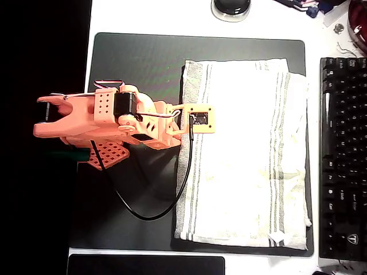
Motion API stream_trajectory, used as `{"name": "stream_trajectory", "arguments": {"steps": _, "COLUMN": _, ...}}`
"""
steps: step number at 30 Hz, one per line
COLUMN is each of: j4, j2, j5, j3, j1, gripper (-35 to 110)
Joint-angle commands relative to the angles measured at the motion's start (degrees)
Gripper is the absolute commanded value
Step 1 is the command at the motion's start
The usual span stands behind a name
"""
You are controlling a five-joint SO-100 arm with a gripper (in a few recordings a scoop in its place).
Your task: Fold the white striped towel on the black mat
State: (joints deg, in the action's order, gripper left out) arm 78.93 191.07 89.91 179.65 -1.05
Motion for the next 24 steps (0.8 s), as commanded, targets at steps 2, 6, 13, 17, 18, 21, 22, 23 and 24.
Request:
{"name": "stream_trajectory", "arguments": {"steps": 2, "j4": 0.7, "j2": 1.05, "j5": 1.67, "j3": 1.14, "j1": -0.53, "gripper": 0}}
{"name": "stream_trajectory", "arguments": {"steps": 6, "j4": 0.79, "j2": -0.53, "j5": 1.76, "j3": -0.44, "j1": -0.97, "gripper": 0}}
{"name": "stream_trajectory", "arguments": {"steps": 13, "j4": 0.09, "j2": -5.45, "j5": 0.26, "j3": -5.01, "j1": -2.81, "gripper": 0}}
{"name": "stream_trajectory", "arguments": {"steps": 17, "j4": -0.44, "j2": -10.11, "j5": -2.11, "j3": -8.88, "j1": -4.83, "gripper": 0}}
{"name": "stream_trajectory", "arguments": {"steps": 18, "j4": -0.44, "j2": -11.43, "j5": -2.9, "j3": -10.11, "j1": -5.54, "gripper": 0}}
{"name": "stream_trajectory", "arguments": {"steps": 21, "j4": 0.0, "j2": -15.12, "j5": -6.06, "j3": -14.24, "j1": -8.96, "gripper": 0}}
{"name": "stream_trajectory", "arguments": {"steps": 22, "j4": 0.18, "j2": -16.26, "j5": -7.29, "j3": -15.64, "j1": -10.37, "gripper": 0}}
{"name": "stream_trajectory", "arguments": {"steps": 23, "j4": 0.35, "j2": -17.49, "j5": -8.79, "j3": -17.05, "j1": -11.78, "gripper": 0}}
{"name": "stream_trajectory", "arguments": {"steps": 24, "j4": 0.7, "j2": -19.34, "j5": -10.2, "j3": -18.81, "j1": -13.18, "gripper": 0}}
